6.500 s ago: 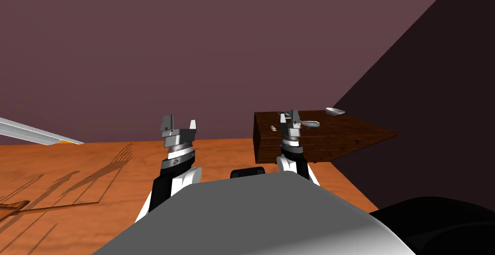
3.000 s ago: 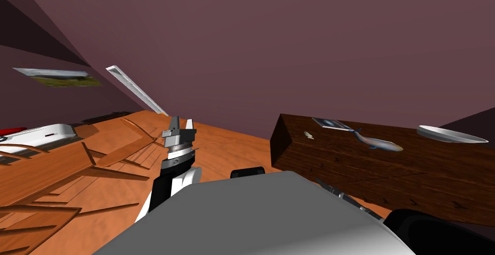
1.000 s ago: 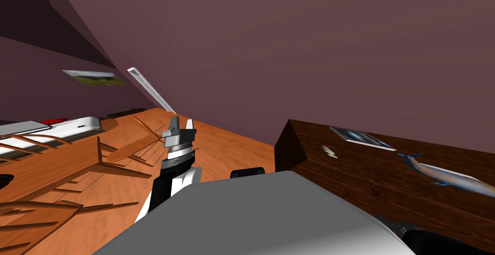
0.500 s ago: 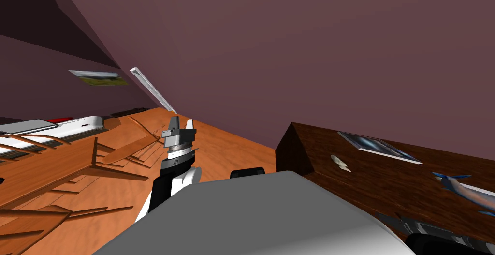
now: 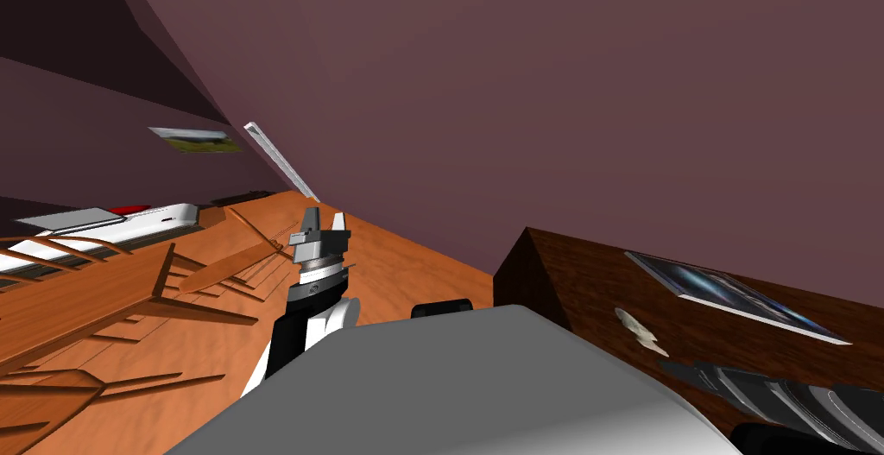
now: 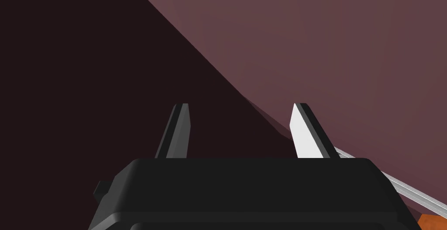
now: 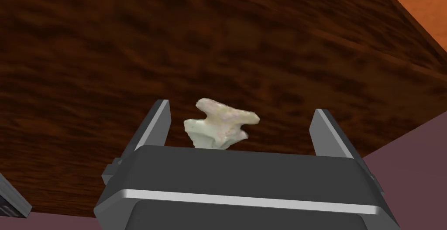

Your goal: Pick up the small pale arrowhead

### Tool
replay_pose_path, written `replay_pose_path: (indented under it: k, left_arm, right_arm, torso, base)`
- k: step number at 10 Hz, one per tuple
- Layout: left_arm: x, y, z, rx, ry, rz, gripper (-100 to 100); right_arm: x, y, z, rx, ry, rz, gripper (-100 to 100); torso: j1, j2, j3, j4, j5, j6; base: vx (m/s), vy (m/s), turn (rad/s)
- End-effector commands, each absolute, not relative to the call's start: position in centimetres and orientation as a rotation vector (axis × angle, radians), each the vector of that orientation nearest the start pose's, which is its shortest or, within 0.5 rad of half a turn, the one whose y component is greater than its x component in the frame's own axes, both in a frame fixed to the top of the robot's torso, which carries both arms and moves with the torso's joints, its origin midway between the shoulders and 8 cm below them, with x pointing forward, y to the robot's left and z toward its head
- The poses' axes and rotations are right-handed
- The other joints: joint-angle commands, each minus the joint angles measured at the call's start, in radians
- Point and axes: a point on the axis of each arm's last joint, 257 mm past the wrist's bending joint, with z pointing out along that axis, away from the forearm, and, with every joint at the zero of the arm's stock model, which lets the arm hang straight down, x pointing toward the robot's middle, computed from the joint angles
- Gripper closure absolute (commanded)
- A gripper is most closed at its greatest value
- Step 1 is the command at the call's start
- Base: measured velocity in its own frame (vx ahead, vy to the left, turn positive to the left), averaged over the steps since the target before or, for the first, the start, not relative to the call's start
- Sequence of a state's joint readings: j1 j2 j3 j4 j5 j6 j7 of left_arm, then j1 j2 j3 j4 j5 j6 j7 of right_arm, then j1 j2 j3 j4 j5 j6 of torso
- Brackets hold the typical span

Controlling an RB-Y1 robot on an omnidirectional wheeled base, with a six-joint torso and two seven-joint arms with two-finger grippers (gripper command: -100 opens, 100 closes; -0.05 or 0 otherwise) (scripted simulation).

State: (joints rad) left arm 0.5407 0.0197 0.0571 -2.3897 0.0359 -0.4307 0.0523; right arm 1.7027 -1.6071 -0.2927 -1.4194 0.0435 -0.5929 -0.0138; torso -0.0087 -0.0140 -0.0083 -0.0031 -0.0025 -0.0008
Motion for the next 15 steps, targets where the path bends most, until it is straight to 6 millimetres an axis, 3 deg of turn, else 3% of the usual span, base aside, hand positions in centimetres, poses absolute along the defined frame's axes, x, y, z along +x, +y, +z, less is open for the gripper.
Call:
replay_pose_path:
  k: [1,2,3,4,9,10,14,15]
  left_arm:
    - [32.7,29.9,4.9,-0.671,0.589,-1.307,0]
    - [32.7,29.9,4.9,-0.671,0.589,-1.307,0]
    - [32.7,29.9,4.9,-0.671,0.589,-1.307,0]
    - [32.7,29.9,4.9,-0.671,0.589,-1.307,0]
    - [32.7,29.9,4.9,-0.671,0.589,-1.307,0]
    - [32.7,29.9,4.9,-0.671,0.589,-1.307,0]
    - [32.7,29.9,4.9,-0.671,0.589,-1.307,0]
    - [32.7,29.9,4.9,-0.671,0.589,-1.307,0]
  right_arm:
    - [0.9,-64.3,-29.5,0.262,2.881,0.033,-100]
    - [0.5,-64.3,-29.4,0.272,2.883,0.036,-100]
    - [0.6,-64.3,-29.4,0.270,2.882,0.035,0]
    - [0.9,-63.7,-30.1,0.265,2.881,0.035,-100]
    - [1.4,-62.4,-31.5,0.256,2.878,0.038,-100]
    - [1.4,-62.4,-31.5,0.256,2.878,0.035,100]
    - [1.4,-62.4,-31.5,0.256,2.878,0.035,100]
    - [1.4,-62.4,-31.5,0.256,2.878,0.034,0]
  torso:
    - [0.000,0.000,0.000,0.000,0.000,0.000]
    - [0.000,0.000,0.000,0.000,0.000,0.000]
    - [0.004,0.006,0.003,0.001,0.001,0.001]
    - [0.007,0.011,0.006,0.003,0.002,0.001]
    - [0.007,0.015,0.009,0.004,0.001,0.002]
    - [0.008,0.015,0.009,0.004,0.002,0.002]
    - [0.009,0.015,0.009,0.004,0.001,0.001]
    - [0.008,0.015,0.009,0.004,0.001,0.001]
  base:
    - [0.190,-0.120,0.094]
    - [0.083,-0.055,0.031]
    - [0.016,-0.011,0.003]
    - [0.010,-0.027,-0.020]
    - [0.002,-0.035,-0.015]
    - [0.000,0.000,0.000]
    - [0.000,0.000,0.000]
    - [0.000,0.000,0.000]
